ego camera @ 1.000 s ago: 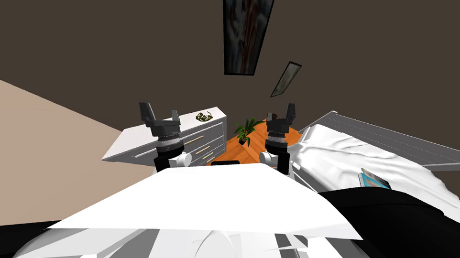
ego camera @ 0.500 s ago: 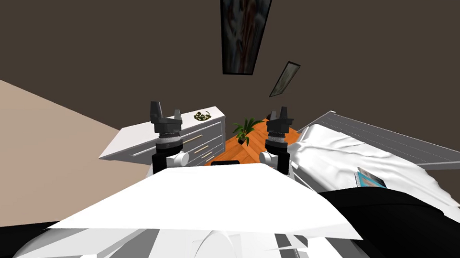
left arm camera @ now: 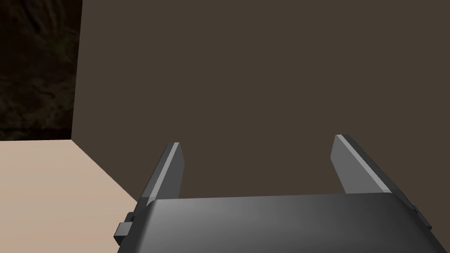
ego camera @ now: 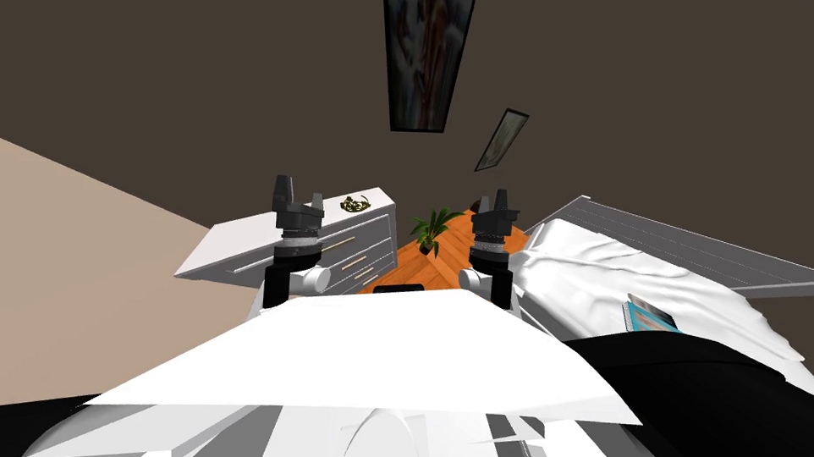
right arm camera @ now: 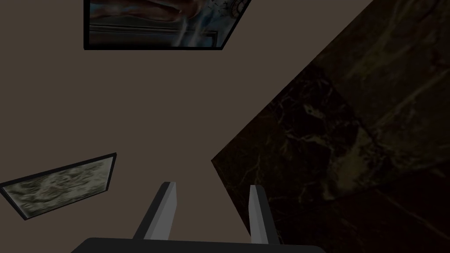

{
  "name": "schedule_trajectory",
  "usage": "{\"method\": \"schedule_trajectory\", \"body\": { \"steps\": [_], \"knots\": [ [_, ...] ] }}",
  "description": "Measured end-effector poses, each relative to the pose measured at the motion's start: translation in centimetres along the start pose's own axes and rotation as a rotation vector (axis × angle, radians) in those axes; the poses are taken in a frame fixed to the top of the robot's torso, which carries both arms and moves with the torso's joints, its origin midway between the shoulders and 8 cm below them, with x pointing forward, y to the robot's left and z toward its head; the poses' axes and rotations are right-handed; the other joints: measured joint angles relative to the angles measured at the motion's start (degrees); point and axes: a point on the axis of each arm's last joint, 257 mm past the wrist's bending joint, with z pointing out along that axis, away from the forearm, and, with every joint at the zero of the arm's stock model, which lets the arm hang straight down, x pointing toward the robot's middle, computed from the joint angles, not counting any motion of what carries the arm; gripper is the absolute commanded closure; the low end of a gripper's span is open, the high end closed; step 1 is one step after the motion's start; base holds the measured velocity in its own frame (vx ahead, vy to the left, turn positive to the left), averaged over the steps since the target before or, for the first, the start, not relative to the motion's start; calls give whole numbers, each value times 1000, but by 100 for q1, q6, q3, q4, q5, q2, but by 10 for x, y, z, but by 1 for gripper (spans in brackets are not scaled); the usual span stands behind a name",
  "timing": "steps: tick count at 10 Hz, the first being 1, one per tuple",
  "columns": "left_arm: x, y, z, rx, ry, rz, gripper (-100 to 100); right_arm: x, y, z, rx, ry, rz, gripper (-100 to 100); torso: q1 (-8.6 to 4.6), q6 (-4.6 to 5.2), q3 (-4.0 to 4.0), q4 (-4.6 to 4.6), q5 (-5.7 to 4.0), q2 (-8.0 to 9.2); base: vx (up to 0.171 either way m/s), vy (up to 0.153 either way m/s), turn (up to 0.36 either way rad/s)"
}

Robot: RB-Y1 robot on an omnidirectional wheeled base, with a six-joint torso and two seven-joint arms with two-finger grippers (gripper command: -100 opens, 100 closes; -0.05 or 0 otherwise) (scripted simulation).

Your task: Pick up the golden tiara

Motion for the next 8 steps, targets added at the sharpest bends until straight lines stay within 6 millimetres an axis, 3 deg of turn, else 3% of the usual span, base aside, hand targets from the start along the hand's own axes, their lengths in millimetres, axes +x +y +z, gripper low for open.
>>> {"method": "schedule_trajectory", "body": {
  "steps": [8],
  "knots": [
    [2, 22, 17, -121, 57, 43, -100, 0, 0, 0, 0, 0, 0, 0, 0, -1, -1, 0, 0, -2, -33, -51, -6]
  ]
}}
